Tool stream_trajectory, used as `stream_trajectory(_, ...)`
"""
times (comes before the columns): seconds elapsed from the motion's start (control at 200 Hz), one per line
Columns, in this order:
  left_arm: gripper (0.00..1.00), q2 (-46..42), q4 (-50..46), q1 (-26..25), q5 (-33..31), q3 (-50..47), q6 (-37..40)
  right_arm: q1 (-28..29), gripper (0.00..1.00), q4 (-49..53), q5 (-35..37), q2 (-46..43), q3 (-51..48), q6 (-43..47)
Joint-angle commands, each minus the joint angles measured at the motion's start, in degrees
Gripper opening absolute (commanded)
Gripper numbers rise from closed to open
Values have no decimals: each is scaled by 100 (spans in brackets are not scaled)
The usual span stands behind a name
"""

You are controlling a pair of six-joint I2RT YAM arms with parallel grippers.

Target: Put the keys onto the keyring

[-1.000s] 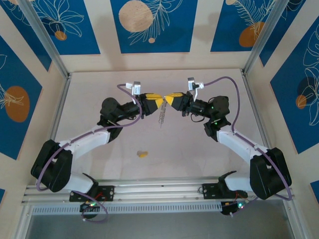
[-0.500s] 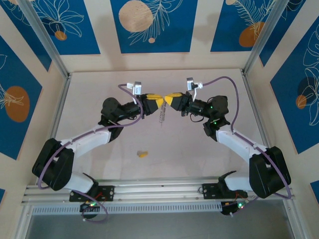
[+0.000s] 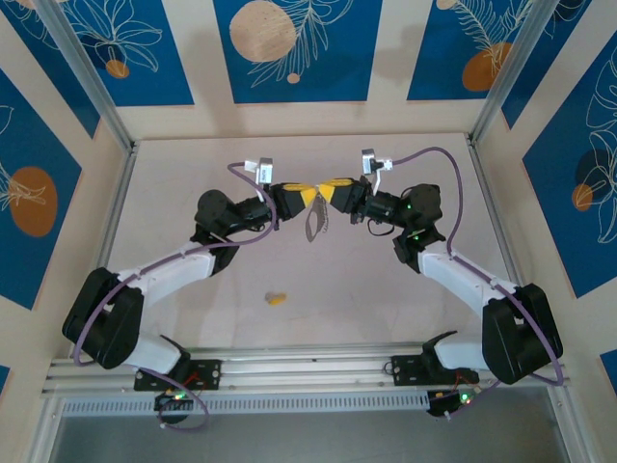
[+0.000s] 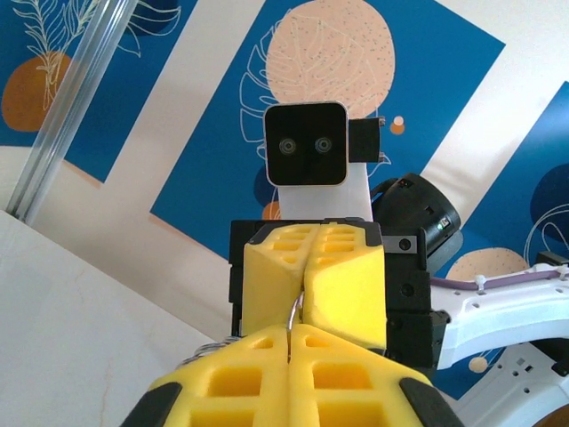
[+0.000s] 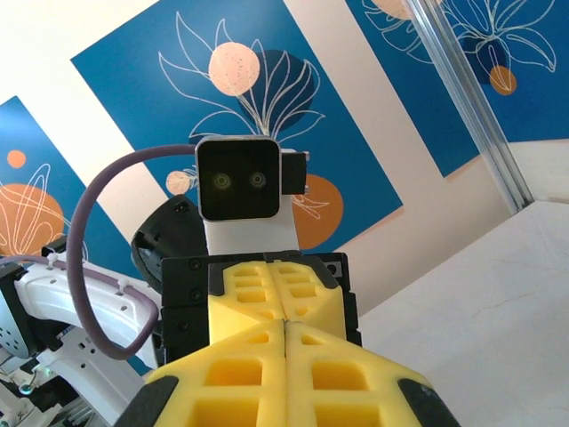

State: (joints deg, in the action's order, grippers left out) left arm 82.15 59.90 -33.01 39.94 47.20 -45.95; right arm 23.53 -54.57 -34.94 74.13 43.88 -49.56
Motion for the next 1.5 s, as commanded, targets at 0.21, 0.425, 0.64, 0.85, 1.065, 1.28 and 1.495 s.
stream_trajectory(0.21,0,-566,-588,80,-645,-195,727,-490,38,1709,478,-994,-264,111)
stream_trajectory(0.425,0,-1185,-1257,424,-960,-537,1127,-474,42,3350,806,-1602,-951,448)
stream_trajectory(0.64,0,-1880,-2179,742,-1001,-715,1537,487,42,4649,1267,-1040,-1035,1175)
stream_trajectory(0.85,0,-2552,-2968,1008,-1127,-884,1783,1727,40,5616,2093,179,-376,2037)
stream_trajectory(1.065,0,-3101,-3491,1236,-1181,-1001,1929,2771,36,6436,2962,1348,630,2841)
stream_trajectory(1.28,0,-3453,-3916,1464,-1248,-993,2066,3441,31,6856,3575,2248,1337,3228)
stream_trajectory(1.495,0,-3651,-4063,1756,-1253,-1059,2077,3675,28,6955,3819,2757,1717,3311)
